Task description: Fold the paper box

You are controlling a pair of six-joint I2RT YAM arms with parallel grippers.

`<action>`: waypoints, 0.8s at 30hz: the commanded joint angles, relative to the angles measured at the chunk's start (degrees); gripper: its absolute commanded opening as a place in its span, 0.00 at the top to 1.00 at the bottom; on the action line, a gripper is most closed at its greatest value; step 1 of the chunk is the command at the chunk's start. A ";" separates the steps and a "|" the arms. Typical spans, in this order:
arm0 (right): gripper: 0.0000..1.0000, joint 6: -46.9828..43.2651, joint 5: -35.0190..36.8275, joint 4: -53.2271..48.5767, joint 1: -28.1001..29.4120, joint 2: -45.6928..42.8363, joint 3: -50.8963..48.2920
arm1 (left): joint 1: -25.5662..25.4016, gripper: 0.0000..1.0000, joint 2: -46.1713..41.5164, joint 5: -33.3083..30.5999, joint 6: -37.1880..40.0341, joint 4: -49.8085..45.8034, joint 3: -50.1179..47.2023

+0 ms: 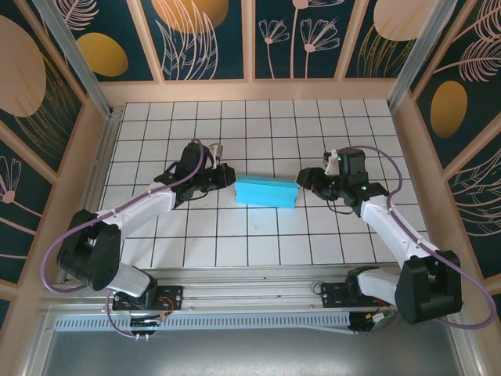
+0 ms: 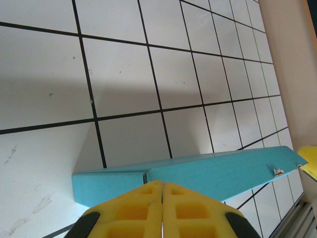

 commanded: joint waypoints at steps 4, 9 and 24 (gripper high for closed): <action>0.53 3.37 -3.39 6.13 -0.62 1.11 -2.17 | 0.16 0.94 2.72 -2.15 1.05 -9.21 -1.80; 0.61 4.10 -4.12 7.42 -0.83 1.38 -3.72 | 0.16 0.94 2.86 -1.90 1.03 -9.12 -1.95; 0.74 4.28 -2.26 8.44 -1.03 1.38 -8.10 | 0.14 0.94 2.68 -1.89 0.93 -9.12 -2.12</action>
